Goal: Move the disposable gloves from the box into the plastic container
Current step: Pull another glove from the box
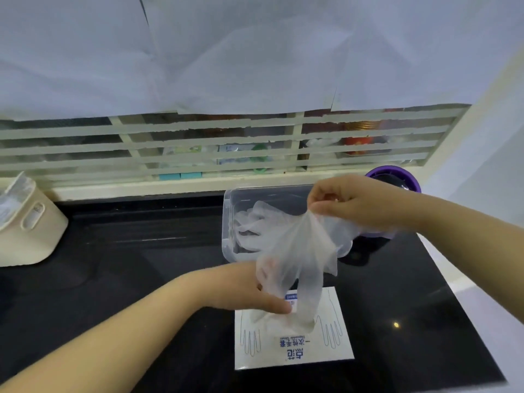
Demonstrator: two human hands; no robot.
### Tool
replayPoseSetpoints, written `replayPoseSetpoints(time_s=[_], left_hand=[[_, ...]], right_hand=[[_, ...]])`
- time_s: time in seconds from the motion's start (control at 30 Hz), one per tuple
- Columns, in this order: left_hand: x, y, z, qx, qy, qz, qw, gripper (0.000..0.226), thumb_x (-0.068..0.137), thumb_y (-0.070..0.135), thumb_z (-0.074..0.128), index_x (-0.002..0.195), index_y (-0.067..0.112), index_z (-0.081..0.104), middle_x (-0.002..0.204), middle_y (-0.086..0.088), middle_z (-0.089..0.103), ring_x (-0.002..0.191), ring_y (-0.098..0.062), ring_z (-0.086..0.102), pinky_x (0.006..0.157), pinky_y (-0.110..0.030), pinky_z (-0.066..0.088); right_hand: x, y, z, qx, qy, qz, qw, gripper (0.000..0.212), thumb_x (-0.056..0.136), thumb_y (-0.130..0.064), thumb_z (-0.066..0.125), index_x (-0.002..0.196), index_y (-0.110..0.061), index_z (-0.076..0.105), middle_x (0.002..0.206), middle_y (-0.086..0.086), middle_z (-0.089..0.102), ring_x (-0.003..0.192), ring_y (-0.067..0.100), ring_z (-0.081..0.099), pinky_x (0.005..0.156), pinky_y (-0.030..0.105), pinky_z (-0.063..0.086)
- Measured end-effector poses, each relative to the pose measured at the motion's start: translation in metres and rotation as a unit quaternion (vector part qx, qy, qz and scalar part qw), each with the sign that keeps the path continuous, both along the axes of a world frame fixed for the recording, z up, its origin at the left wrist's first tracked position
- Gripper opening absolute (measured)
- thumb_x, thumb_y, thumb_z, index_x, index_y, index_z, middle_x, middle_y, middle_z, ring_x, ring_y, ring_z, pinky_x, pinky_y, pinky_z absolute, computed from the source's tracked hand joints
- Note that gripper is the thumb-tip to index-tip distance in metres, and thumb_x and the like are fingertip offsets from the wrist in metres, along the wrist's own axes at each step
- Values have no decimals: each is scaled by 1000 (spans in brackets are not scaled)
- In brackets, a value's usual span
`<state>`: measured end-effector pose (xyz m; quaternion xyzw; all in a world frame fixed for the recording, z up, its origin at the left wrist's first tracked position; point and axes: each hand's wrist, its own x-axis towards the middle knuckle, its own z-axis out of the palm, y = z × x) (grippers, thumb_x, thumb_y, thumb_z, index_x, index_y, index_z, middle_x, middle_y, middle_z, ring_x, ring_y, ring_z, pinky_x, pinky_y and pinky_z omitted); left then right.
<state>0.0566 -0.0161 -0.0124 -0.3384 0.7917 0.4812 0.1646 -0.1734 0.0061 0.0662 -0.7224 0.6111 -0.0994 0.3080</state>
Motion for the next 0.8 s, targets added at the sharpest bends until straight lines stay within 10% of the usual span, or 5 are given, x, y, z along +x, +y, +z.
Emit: replayPoseSetpoints(time_s=[0.07, 0.2, 0.37, 0.47, 0.8], left_hand=[[2, -14, 16, 45, 87, 90, 991, 41, 84, 47, 69, 121, 44, 52, 112, 23, 64, 99, 8, 61, 89, -10, 46], [3, -37, 28, 111, 232, 254, 932, 121, 55, 69, 80, 152, 41, 13, 147, 16, 35, 130, -8, 47, 114, -38, 34], [-5, -67, 50, -20, 267, 271, 925, 117, 49, 96, 49, 149, 49, 14, 151, 14, 32, 130, -7, 36, 106, -34, 26], [-7, -88, 59, -88, 242, 232, 938, 126, 21, 108, 30, 137, 58, 26, 143, 23, 34, 132, -4, 40, 108, -32, 30], [-24, -86, 76, -232, 96, 105, 962, 82, 72, 69, 64, 143, 45, 32, 130, 29, 47, 117, 7, 46, 96, -20, 39]], right_hand=[[-7, -2, 0, 49, -89, -73, 992, 20, 96, -36, 52, 82, -35, 66, 81, -14, 67, 73, 2, 62, 64, 17, 48], [-17, -11, -9, 172, -345, -235, 892, 26, 99, -17, 49, 80, -6, 64, 68, 6, 63, 50, 5, 61, 46, 14, 46], [-26, -32, -30, 284, -518, -309, 746, 22, 100, -13, 45, 87, -4, 60, 74, 5, 58, 61, 12, 60, 55, 23, 51], [-31, -40, -46, 313, -520, -311, 732, 16, 97, -13, 50, 90, -5, 64, 78, 5, 57, 70, 15, 57, 65, 26, 51], [-17, -43, -67, 356, -558, -321, 677, 5, 91, -14, 58, 90, -9, 59, 81, 4, 53, 71, 15, 55, 68, 27, 51]])
